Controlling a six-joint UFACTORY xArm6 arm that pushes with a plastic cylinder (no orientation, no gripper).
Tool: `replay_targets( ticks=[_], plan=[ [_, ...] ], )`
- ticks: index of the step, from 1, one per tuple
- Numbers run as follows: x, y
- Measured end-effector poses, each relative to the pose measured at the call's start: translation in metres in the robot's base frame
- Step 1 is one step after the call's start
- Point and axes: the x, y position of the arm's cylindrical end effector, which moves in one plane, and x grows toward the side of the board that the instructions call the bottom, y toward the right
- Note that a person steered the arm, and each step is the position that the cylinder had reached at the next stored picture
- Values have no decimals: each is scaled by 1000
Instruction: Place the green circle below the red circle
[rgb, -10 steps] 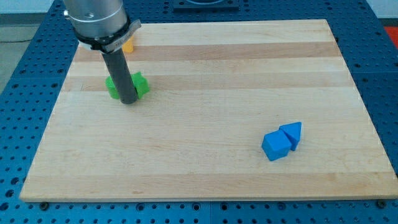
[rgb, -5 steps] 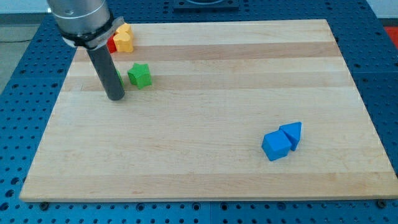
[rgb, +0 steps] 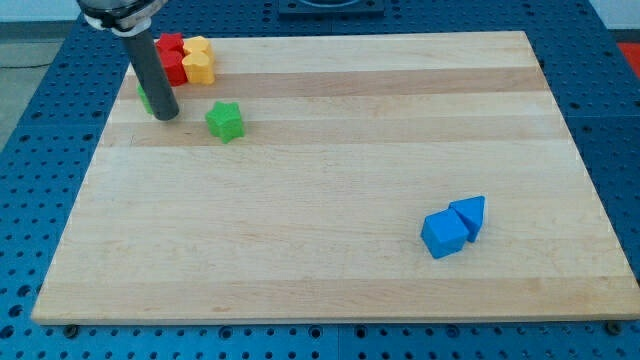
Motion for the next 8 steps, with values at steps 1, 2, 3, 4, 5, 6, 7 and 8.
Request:
replay_targets(
  ticks=[1,2,3,4,5,6,7,8],
  plan=[
    [2,-12],
    [2,-23],
    [-6,-23],
    [-14,-19],
    [-22,-19],
    [-26,-19],
    [-27,-19],
    [-5,-23]
  ],
)
